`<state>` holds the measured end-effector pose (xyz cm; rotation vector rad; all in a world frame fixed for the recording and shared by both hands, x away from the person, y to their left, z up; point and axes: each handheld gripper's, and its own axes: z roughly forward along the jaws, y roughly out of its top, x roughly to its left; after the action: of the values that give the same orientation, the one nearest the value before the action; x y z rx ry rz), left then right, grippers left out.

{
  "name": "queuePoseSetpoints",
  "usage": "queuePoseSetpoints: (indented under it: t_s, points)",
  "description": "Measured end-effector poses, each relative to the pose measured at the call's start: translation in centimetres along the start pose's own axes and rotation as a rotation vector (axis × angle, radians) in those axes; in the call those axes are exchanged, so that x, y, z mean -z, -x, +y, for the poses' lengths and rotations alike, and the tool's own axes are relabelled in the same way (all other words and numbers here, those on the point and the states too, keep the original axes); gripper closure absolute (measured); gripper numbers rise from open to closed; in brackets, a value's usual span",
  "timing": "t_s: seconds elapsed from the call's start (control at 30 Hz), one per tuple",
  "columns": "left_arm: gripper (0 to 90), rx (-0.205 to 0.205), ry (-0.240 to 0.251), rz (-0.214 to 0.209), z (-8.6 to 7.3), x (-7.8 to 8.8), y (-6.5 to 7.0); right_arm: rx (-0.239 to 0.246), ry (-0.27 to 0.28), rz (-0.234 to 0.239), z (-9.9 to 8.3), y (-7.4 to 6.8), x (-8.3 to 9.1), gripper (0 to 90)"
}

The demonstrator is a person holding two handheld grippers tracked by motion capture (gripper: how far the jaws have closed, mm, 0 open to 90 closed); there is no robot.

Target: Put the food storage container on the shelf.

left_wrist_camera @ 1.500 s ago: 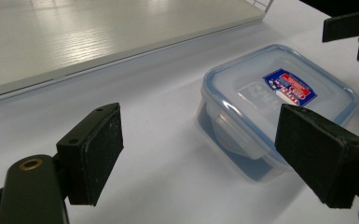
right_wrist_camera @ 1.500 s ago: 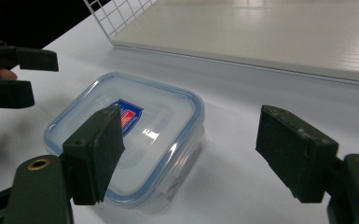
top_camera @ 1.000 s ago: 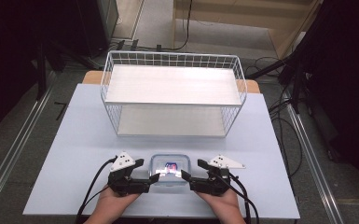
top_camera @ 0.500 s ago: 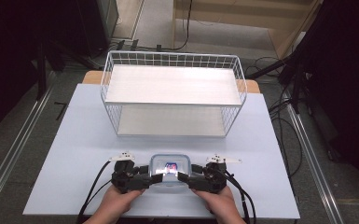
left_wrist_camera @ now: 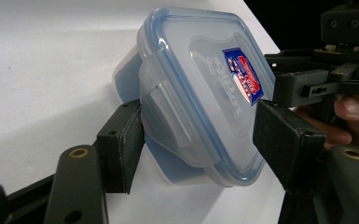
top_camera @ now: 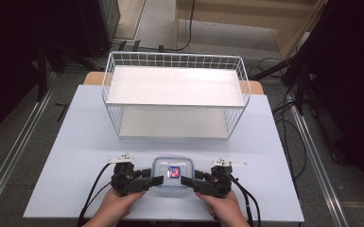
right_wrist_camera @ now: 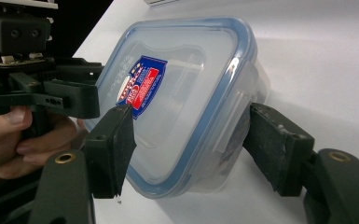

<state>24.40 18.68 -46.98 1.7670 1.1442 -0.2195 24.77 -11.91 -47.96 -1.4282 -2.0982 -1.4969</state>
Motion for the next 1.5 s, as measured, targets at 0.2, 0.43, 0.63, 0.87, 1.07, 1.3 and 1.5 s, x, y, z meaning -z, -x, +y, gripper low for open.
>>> queuePoseSetpoints:
  t_s: [0.2, 0.43, 0.63, 0.87, 1.07, 1.3, 1.5]
  points:
    - [37.0, -0.069, -0.002, 0.030, -0.3, 0.3, 0.8, -0.039, 0.031, 0.017, -0.2, 0.1, 0.6, 43.9]
    - [43.8, -0.099, 0.003, 0.033, -0.4, 0.9, 1.1, -0.012, 0.058, 0.011, -0.7, -0.3, 1.1, 48.7]
    - [45.2, -0.116, 0.011, 0.048, -0.5, 0.9, 1.5, 0.002, 0.064, 0.003, -0.9, -0.6, 1.4, 50.1]
    - [47.8, -0.158, 0.026, 0.065, -0.6, 1.1, 1.8, 0.041, 0.076, -0.011, -0.9, -0.9, 1.5, 50.9]
    - [48.2, -0.204, 0.029, 0.103, -0.7, 1.1, 2.3, 0.065, 0.084, -0.026, -1.0, -1.2, 1.5, 51.0]
    - [48.2, -0.228, 0.063, 0.131, -0.9, 1.0, 2.4, 0.113, 0.107, -0.050, -0.9, -1.5, 1.3, 50.7]
    - [48.1, -0.249, 0.079, 0.141, -0.9, 1.0, 2.5, 0.159, 0.122, -0.068, -0.9, -1.8, 1.3, 50.7]
